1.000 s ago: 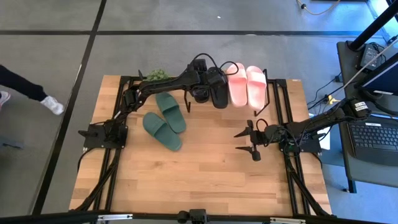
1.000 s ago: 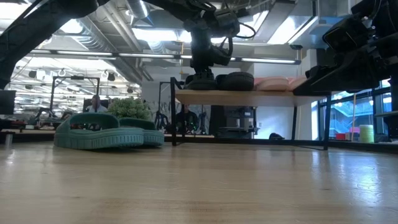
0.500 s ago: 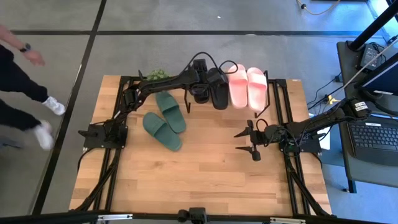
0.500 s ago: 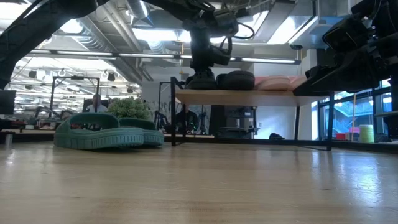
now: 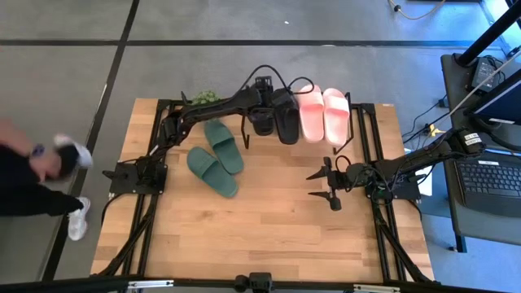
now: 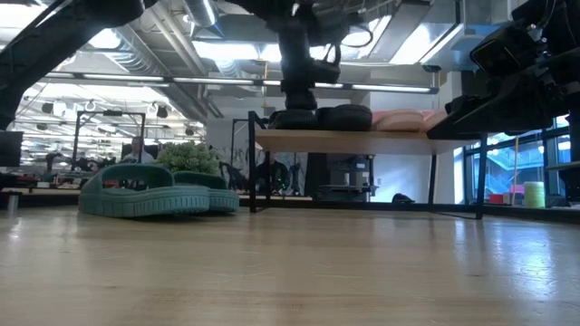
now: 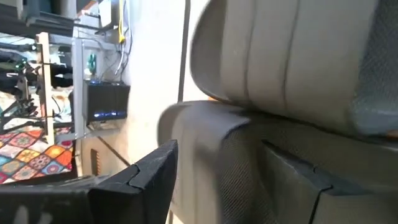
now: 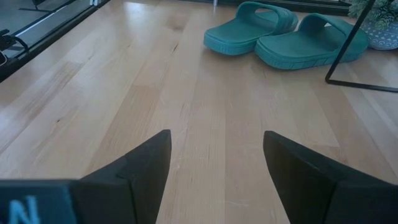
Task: Pick and place slides into the shelf
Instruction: Put the black slide on the shelf, then put the left green slide under the shelf
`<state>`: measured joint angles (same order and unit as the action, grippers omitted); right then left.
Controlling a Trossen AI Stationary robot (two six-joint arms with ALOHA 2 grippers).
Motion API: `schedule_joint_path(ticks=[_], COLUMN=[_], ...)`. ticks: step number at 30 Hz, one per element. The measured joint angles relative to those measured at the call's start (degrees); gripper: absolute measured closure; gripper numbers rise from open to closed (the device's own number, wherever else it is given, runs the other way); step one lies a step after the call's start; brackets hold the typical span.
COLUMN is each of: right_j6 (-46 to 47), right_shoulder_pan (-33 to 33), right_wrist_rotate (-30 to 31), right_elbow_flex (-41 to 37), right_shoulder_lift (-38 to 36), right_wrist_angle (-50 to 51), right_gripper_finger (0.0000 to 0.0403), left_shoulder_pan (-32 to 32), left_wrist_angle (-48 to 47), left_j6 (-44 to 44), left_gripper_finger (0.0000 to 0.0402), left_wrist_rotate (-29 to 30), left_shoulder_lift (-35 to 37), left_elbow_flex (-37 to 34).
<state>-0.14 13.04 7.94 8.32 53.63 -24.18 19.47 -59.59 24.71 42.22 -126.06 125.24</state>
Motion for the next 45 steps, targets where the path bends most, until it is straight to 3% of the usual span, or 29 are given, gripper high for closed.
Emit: schedule_joint_path(ticks=[24,29,31,39,45], right_j6=[0.07,0.07,0.07,0.09,0.54], right_shoulder_pan=[0.00,0.02,0.02,0.00,0.00], right_wrist_rotate=[0.01,0.00,0.00,0.00,0.00], right_elbow_flex=[0.00,0.01,0.01,-0.01,0.01], right_shoulder_lift=[-0.02,0.00,0.00,0.00,0.00], right_wrist_angle=[0.01,0.04,0.12,1.71,1.74], right_gripper_finger=[0.0147,0.0147,0.0147,0.0147,0.0147], left_shoulder_pan=[-2.83,-4.77,-5.90,-10.17,-17.23], left_wrist_angle=[-8.32,-16.13,-19.31,-21.23,-23.06], left_j6=[-2.57,-6.67,-8.62,-19.17,-23.23], left_gripper_finger=[0.0191,0.0191,0.0191,0.0191,0.0191], left_wrist_rotate=[0.25,-0.10,-1.52,-13.10,-14.35], left_shoulder_lift=[0.11,0.24,0.31,10.69,14.34], left_elbow_flex=[1.55,7.36,9.78,7.46,7.46])
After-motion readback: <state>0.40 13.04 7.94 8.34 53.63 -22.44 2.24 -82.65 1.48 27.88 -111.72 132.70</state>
